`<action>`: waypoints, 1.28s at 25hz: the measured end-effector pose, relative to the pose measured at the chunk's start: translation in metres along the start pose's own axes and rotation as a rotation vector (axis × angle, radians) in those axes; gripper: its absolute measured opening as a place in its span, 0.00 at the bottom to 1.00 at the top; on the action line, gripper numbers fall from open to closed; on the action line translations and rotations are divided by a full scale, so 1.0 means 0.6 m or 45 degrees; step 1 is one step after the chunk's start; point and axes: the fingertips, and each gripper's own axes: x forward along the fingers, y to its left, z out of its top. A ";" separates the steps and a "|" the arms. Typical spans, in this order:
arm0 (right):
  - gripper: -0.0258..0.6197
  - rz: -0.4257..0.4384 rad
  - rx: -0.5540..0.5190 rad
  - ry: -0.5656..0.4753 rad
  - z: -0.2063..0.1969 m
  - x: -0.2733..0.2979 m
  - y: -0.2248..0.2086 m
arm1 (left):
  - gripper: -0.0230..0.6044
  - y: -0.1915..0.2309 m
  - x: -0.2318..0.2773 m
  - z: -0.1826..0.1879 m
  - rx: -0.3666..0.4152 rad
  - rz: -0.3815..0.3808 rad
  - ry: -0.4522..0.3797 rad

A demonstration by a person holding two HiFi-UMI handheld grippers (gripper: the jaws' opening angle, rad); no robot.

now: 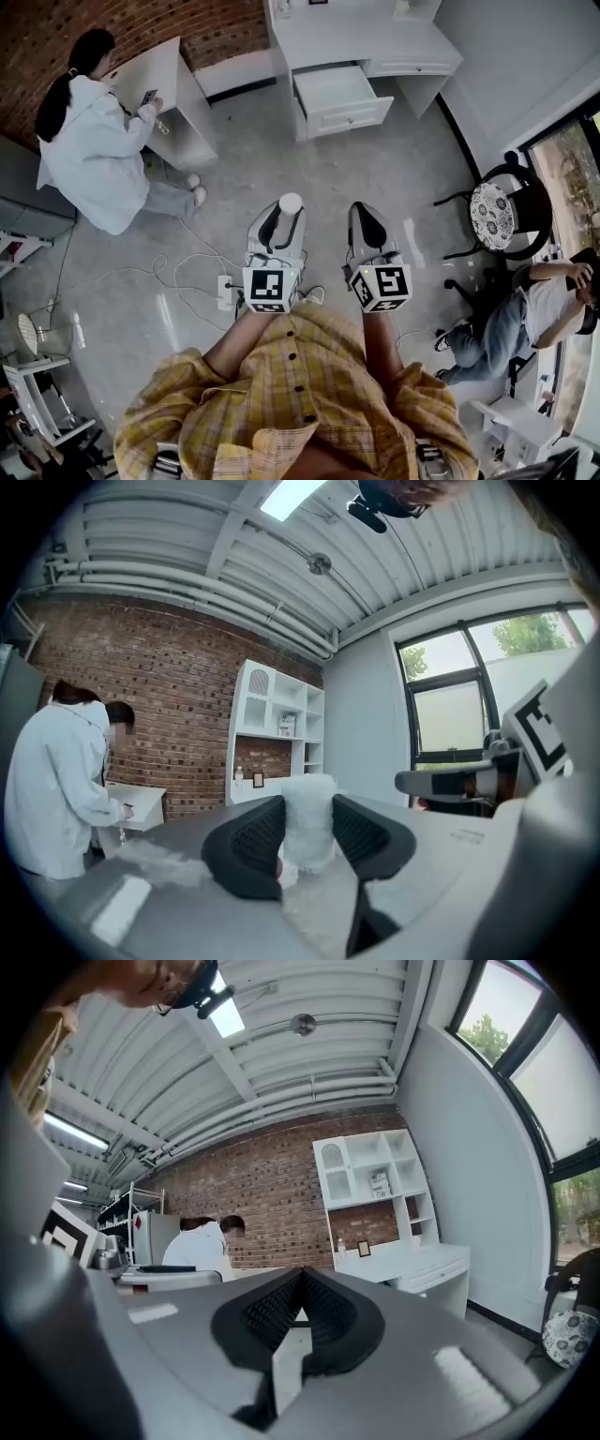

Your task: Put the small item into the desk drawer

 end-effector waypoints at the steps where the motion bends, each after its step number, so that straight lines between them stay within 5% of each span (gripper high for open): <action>1: 0.03 0.006 -0.002 0.001 0.000 -0.002 0.001 | 0.31 -0.003 0.000 -0.001 -0.006 -0.003 -0.001; 13: 0.04 0.045 -0.025 -0.014 -0.001 0.049 -0.036 | 0.31 -0.003 0.077 -0.037 -0.035 -0.014 0.018; 32: 0.04 0.023 -0.005 0.030 0.066 0.434 -0.222 | 0.31 0.155 0.488 0.013 -0.079 -0.034 0.072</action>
